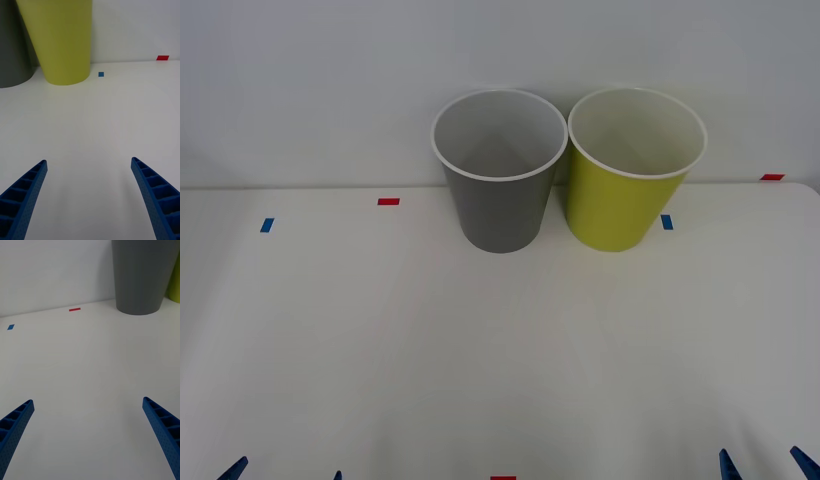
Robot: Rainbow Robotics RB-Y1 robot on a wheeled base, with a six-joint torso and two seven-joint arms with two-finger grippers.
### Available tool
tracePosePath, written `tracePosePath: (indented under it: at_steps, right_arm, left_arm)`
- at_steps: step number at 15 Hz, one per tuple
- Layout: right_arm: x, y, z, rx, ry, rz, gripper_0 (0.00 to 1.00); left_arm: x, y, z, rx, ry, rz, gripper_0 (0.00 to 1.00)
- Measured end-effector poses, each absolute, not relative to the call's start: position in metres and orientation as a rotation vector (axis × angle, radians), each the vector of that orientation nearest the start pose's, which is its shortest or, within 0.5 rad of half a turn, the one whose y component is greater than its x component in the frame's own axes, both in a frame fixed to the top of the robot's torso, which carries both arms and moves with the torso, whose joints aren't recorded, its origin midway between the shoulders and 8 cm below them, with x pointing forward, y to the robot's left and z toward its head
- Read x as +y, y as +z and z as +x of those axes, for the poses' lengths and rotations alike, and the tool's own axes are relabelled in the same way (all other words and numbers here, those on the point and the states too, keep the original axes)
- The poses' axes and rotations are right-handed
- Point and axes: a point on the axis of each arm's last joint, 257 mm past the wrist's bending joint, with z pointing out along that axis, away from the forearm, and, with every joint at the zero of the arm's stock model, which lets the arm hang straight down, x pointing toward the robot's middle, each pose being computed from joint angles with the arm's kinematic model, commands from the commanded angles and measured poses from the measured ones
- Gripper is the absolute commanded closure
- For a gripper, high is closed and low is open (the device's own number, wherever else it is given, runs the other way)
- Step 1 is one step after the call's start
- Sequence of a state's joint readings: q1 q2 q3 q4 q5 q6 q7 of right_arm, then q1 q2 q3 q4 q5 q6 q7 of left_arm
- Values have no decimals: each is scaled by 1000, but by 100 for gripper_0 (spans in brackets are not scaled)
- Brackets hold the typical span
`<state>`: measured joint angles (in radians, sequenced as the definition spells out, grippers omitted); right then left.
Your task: Put cans in the gray bin and PET bottles in the light green bin.
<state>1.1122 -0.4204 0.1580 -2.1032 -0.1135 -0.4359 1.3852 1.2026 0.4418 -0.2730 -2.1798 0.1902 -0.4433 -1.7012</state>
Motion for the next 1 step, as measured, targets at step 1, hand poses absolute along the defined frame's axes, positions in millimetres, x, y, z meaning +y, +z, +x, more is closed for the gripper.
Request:
tracePosePath:
  at_steps: [1]
  right_arm:
    - [-288,-270,213,1746,62,-4,24]
  left_arm:
    - [249,-263,191,1765,19,154,0]
